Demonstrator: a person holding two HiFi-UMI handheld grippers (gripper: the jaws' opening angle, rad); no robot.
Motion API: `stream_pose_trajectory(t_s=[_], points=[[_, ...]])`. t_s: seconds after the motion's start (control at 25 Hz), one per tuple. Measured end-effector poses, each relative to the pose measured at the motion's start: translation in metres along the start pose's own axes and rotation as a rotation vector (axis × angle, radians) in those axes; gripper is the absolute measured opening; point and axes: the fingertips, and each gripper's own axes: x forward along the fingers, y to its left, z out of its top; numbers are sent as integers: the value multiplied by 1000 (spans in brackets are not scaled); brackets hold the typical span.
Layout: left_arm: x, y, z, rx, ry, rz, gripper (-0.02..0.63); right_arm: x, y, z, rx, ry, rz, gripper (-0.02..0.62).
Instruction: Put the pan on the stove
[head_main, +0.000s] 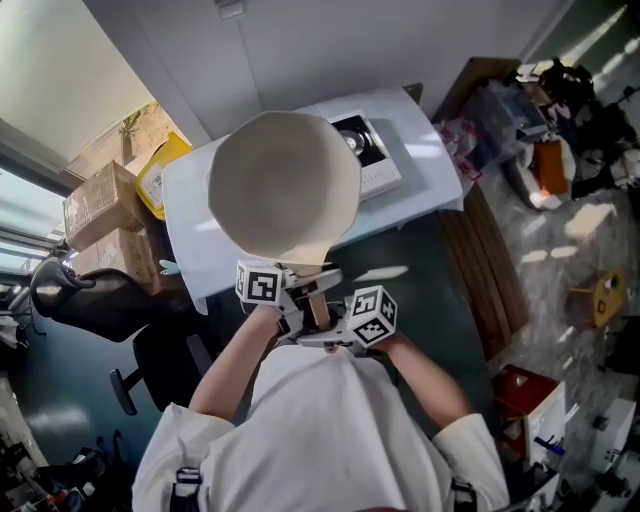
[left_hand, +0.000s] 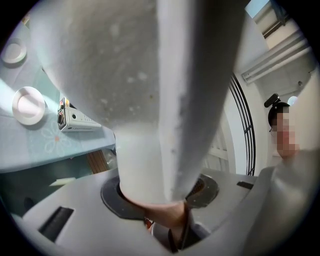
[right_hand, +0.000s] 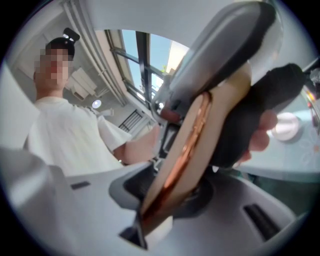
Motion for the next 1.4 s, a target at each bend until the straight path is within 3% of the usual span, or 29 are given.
stream_pose_trajectory(t_s=[0.12, 0.44, 0.72, 0.88, 1.24, 1.4], points=[[-4, 15, 18, -29, 9, 5, 192, 1, -17, 18, 6, -11, -9, 127], [-2, 30, 57, -9, 54, -39, 192, 1, -51, 52, 9, -41, -48, 127], [6, 35, 72, -19, 67, -38, 193, -7, -63, 65, 21, -51, -63, 130], [11, 35, 74, -35, 59, -56, 193, -11, -66, 65, 20, -47, -63, 130], [36, 49, 95, -23, 32, 1, 193, -44, -82, 71, 18, -19, -37, 129], [52, 56, 107, -50, -9, -11, 193, -63, -92, 74, 22, 6, -17, 129]])
